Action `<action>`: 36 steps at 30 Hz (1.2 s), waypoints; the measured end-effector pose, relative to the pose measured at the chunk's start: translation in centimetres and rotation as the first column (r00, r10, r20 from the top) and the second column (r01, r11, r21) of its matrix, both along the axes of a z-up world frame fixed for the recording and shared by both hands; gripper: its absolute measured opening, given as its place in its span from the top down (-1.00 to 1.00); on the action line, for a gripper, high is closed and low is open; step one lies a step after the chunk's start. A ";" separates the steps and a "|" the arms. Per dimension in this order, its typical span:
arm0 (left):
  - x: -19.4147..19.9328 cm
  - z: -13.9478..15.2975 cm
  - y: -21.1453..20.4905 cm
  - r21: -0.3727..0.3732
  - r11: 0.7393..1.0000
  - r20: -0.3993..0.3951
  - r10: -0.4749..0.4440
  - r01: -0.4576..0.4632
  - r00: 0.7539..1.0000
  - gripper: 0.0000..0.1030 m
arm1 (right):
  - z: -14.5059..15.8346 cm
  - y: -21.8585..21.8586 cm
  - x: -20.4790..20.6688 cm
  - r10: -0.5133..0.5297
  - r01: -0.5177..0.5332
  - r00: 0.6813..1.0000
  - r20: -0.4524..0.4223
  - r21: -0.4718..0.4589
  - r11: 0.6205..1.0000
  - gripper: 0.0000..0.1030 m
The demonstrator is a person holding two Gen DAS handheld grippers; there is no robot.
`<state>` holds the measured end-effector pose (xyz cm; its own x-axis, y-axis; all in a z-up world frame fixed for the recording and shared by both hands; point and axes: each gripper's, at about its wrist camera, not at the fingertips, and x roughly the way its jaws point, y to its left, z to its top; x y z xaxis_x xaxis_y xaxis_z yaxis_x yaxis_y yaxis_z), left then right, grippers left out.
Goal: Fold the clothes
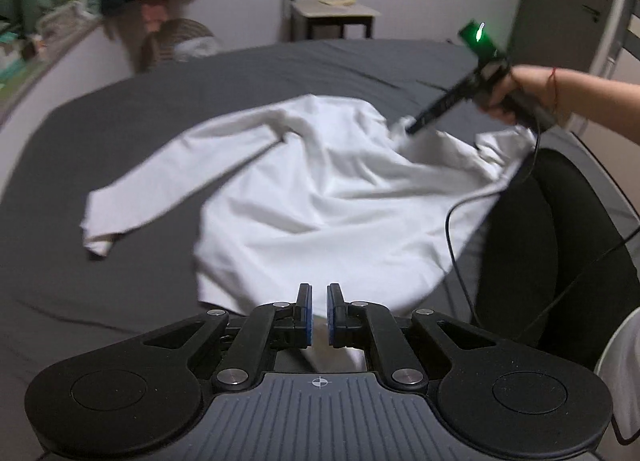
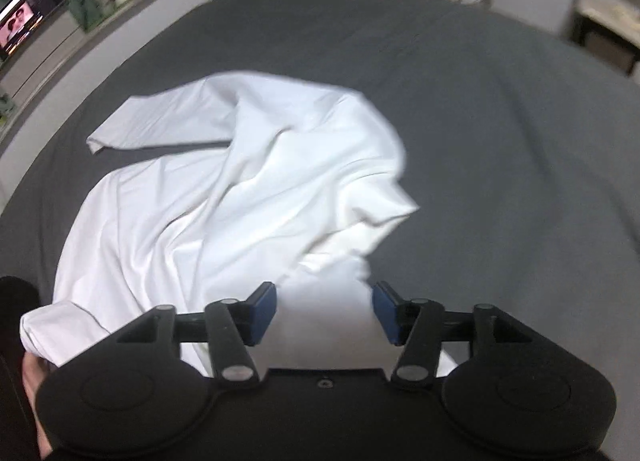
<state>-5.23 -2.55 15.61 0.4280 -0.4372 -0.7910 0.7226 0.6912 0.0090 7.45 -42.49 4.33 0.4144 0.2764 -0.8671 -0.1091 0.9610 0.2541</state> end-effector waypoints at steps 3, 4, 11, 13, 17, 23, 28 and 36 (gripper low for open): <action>0.7 1.2 0.4 -0.034 0.999 0.064 0.034 -0.032 0.997 0.88 | -2.3 0.2 0.7 -0.021 0.022 0.998 -0.056 0.020 1.000 0.14; 1.0 1.4 0.5 -0.059 0.997 0.086 0.047 -0.042 0.995 0.88 | -2.7 0.2 0.4 -0.026 0.027 0.998 -0.054 0.021 0.999 0.35; 3.6 0.0 -1.7 -0.067 0.995 0.155 0.086 -0.077 0.984 0.88 | 1.5 -1.0 -3.4 -0.115 0.130 0.976 0.183 -0.072 0.989 0.85; 4.2 -0.7 -2.6 -0.073 0.995 0.165 0.086 -0.075 0.983 0.88 | 2.9 -0.2 -5.0 -0.078 0.098 0.971 0.228 -0.080 0.992 0.85; 4.7 -1.9 -3.7 -0.120 0.989 0.161 0.103 -0.084 0.982 0.88 | 4.6 2.0 -7.7 0.033 -0.006 0.964 0.264 -0.101 0.995 0.85; 4.5 -3.5 -3.6 -0.163 0.973 0.121 0.184 -0.164 0.975 0.88 | 4.4 8.5 -10.4 0.249 -0.212 0.935 0.252 -0.164 0.963 0.86; 4.4 -4.7 -3.1 -0.157 0.962 0.094 0.238 -0.222 0.967 0.88 | 2.2 15.6 -12.7 0.420 -0.365 0.881 0.219 -0.250 0.897 0.86; 4.6 -5.3 -4.1 -0.083 0.981 0.142 0.186 -0.176 0.972 0.88 | 0.3 18.5 -14.5 0.429 -0.333 0.884 0.188 -0.392 0.858 0.80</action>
<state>-0.61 -6.67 10.33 0.6150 -0.3934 -0.6833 0.5799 0.8129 0.0539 -7.02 -23.95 4.68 0.5594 0.1683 -0.8116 -0.4998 0.8496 -0.1683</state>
